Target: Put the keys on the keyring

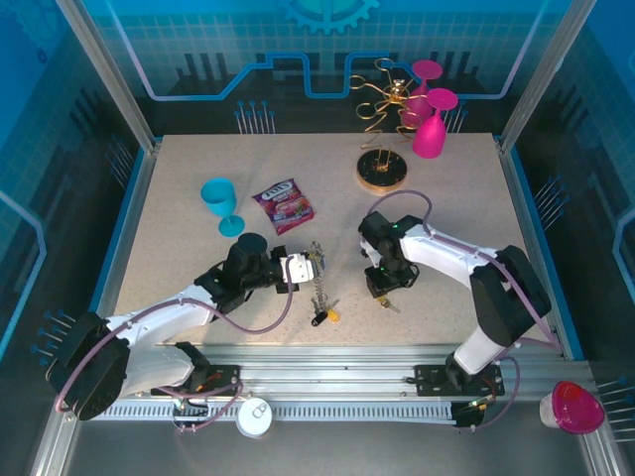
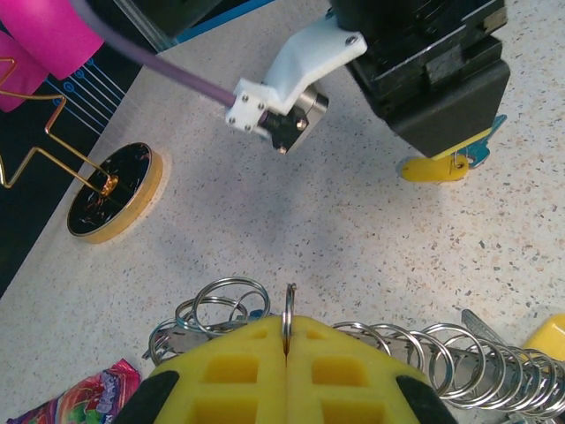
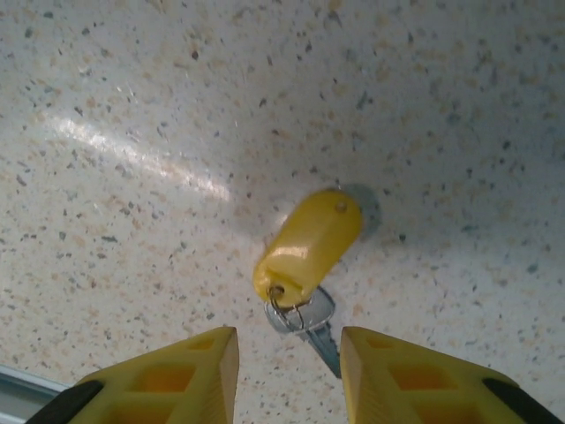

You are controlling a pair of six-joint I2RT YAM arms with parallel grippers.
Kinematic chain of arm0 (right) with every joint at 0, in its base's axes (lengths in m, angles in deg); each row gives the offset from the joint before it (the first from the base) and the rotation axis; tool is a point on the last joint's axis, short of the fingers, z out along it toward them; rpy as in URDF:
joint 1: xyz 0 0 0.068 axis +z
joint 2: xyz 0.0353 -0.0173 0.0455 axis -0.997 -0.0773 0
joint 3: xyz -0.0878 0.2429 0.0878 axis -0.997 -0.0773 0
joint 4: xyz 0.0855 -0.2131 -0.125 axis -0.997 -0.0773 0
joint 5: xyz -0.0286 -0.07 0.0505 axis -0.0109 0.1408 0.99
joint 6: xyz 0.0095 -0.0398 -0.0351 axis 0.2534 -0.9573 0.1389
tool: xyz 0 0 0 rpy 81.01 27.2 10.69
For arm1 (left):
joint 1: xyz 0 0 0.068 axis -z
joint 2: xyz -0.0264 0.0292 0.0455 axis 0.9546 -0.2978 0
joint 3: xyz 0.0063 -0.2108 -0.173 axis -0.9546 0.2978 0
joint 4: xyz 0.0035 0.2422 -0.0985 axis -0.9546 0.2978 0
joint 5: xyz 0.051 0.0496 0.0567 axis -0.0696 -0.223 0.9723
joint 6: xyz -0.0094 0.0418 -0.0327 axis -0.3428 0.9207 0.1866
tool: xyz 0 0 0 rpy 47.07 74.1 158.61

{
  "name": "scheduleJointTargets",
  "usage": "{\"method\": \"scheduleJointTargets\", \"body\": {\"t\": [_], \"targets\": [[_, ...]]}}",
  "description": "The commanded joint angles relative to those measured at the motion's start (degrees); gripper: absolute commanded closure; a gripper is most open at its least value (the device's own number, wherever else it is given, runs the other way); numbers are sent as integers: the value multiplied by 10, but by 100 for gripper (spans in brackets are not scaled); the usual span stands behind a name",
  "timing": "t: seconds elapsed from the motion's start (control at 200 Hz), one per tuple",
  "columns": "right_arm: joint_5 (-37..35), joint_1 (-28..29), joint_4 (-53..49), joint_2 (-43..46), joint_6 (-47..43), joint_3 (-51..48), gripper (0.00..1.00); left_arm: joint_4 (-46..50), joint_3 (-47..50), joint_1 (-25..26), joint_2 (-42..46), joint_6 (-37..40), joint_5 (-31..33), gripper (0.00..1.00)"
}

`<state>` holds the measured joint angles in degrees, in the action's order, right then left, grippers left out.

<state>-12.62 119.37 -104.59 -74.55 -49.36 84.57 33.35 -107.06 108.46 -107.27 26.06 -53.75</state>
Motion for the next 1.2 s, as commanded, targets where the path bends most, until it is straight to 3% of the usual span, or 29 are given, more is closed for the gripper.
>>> {"method": "scheduleJointTargets", "body": {"t": [0.0, 0.6, 0.846, 0.981, 1.196], "targets": [[-6, 7, -41, -34, -28, 24, 63, -28, 4, -1, 9, 19, -20, 100], [20, 14, -42, -85, -25, 32, 77, -28, 4, -5, 7, 31, -22, 100], [9, 12, -44, -66, -26, 41, 100, -19, 5, -5, 15, 29, -20, 100], [17, 6, -39, -23, -22, 39, 100, -21, 6, -5, 16, 14, -14, 100], [100, -3, 27, 25, 25, 2, 100, -25, 3, -5, 15, -23, -3, 100]]}}
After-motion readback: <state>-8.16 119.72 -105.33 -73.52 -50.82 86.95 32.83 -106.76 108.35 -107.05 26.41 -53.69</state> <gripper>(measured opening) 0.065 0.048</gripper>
